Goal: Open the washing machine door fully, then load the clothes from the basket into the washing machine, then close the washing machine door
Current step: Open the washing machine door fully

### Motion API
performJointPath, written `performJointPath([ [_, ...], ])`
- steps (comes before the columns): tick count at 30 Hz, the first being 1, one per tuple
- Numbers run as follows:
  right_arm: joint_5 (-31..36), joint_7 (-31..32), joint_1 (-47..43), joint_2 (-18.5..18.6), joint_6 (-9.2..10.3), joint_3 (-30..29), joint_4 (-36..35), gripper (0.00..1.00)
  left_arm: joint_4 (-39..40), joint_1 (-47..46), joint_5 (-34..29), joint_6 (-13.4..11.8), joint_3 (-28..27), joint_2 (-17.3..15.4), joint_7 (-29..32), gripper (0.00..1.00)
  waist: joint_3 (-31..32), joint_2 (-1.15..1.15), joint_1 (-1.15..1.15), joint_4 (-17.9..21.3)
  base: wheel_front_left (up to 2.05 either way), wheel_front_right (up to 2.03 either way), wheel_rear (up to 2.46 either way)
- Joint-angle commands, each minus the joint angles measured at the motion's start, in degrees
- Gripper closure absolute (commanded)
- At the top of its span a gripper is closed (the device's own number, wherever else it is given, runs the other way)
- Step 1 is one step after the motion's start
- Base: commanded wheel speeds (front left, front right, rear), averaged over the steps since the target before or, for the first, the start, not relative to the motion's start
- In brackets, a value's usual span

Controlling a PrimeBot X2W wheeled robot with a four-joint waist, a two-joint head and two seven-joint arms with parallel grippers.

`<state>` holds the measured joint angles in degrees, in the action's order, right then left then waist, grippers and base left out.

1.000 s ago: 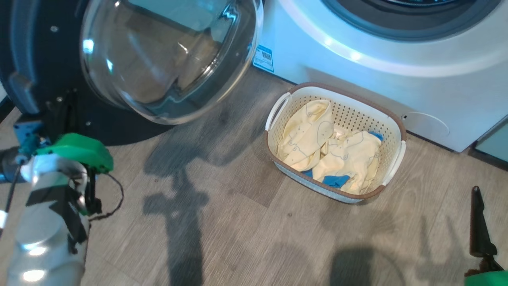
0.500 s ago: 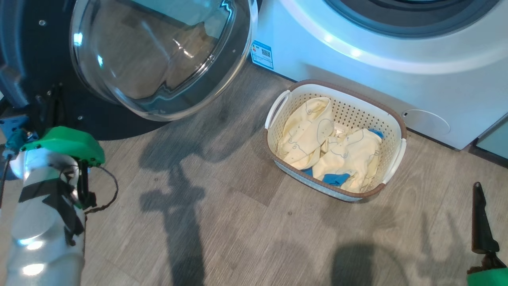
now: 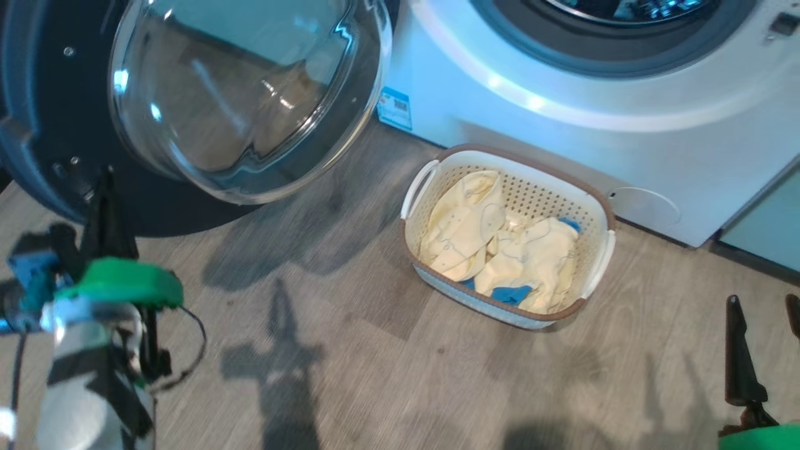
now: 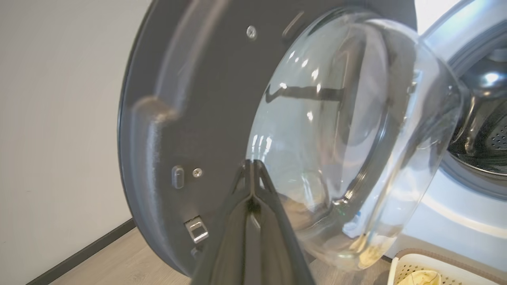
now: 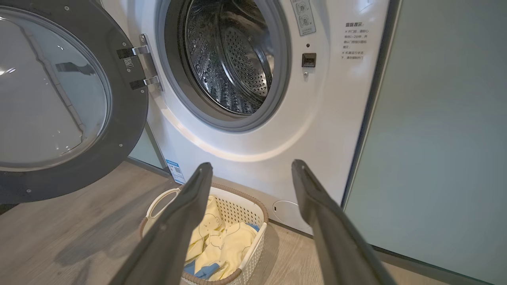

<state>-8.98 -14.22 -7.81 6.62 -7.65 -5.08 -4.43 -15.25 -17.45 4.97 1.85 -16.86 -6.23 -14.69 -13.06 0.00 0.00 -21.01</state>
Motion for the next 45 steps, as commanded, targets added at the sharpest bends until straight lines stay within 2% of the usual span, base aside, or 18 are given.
performJointPath([
  [1, 0.39, -0.62, 1.14, 0.2, 0.16, 1.14, -1.58, 0.0, 3.49, 0.47, -0.51, 0.15, -2.16, -1.1, -0.3, 1.0, 0.7, 0.0, 0.0, 0.65, 0.0, 0.0, 0.0],
  [4, 0.34, -0.7, 1.07, -0.49, 0.16, 1.18, -1.05, 0.0, 8.32, 4.79, -0.7, 1.01, -1.45, 0.79, -0.3, 1.0, 1.66, 0.0, 0.0, 1.62, 0.0, 0.0, 0.0],
  [10, 0.66, -0.76, 1.27, -1.58, 0.16, 1.14, -1.15, 0.0, 14.41, 11.15, -0.09, 2.4, 3.52, 2.8, -0.3, 1.0, 3.0, 0.0, 0.0, 3.79, 0.0, 0.0, 0.0],
  [19, 1.69, -0.77, 2.01, -2.83, 0.16, 1.9, -2.11, 0.0, 15.25, 13.71, 1.4, 2.6, 11.1, 3.27, -0.3, 1.0, 4.24, 0.0, 0.0, 9.23, 0.0, 0.0, 0.0],
  [20, 1.73, -0.77, 2.01, -2.95, 0.16, 2.04, -2.14, 0.0, 15.12, 13.75, 1.22, 2.69, 11.81, 3.27, -0.3, 0.86, 4.41, 0.0, 0.0, 9.99, 0.0, 0.0, 0.0],
  [22, 1.8, -0.77, 2.12, -3.16, 0.16, 2.37, -2.31, 0.0, 15.0, 13.65, 1.26, 2.79, 12.69, 3.28, -0.3, 0.76, 4.61, 0.0, 0.0, 11.73, 0.0, 0.0, 0.0],
  [23, 1.76, -0.77, 2.25, -3.25, 0.16, 2.58, -2.34, 0.0, 14.95, 13.69, 1.21, 2.63, 12.87, 3.28, -0.3, 0.65, 4.7, 0.0, 0.0, 12.79, 0.0, 0.0, 0.0],
  [24, 1.43, -0.77, 2.37, -3.42, 0.16, 2.81, -2.32, 0.0, 15.02, 13.52, 1.17, 2.41, 13.19, 3.24, -0.28, 0.28, 4.78, 0.0, 0.0, 14.63, 0.0, 0.0, 0.0],
  [25, 1.33, -0.77, 2.43, -3.48, 0.16, 2.86, -2.47, 0.0, 15.05, 13.36, 1.12, 2.31, 13.32, 3.22, -0.22, 0.08, 4.77, 0.0, 0.0, 15.39, 0.0, 0.0, 0.0],
  [26, 1.27, -0.77, 2.46, -3.53, 0.16, 2.93, -2.64, 0.0, 15.01, 13.2, 1.14, 2.26, 13.44, 3.18, 0.02, 0.0, 4.73, 0.0, 0.0, 16.2, 0.0, 0.0, 0.0],
  [36, 0.4, -0.77, 2.59, -3.72, 0.16, 3.68, -2.37, 0.0, 13.61, 12.59, 1.28, 0.87, 13.11, 2.67, 1.36, 0.0, 5.2, 0.0, 0.0, 22.73, 0.0, 0.0, 0.0],
  [45, -0.25, -0.77, 2.41, -3.73, 0.16, 3.69, -2.06, 0.0, 12.7, 12.91, 1.34, -0.1, 13.09, 2.18, 2.29, 0.0, 5.73, 0.0, 0.0, 25.14, 0.0, 0.0, 0.0],
])
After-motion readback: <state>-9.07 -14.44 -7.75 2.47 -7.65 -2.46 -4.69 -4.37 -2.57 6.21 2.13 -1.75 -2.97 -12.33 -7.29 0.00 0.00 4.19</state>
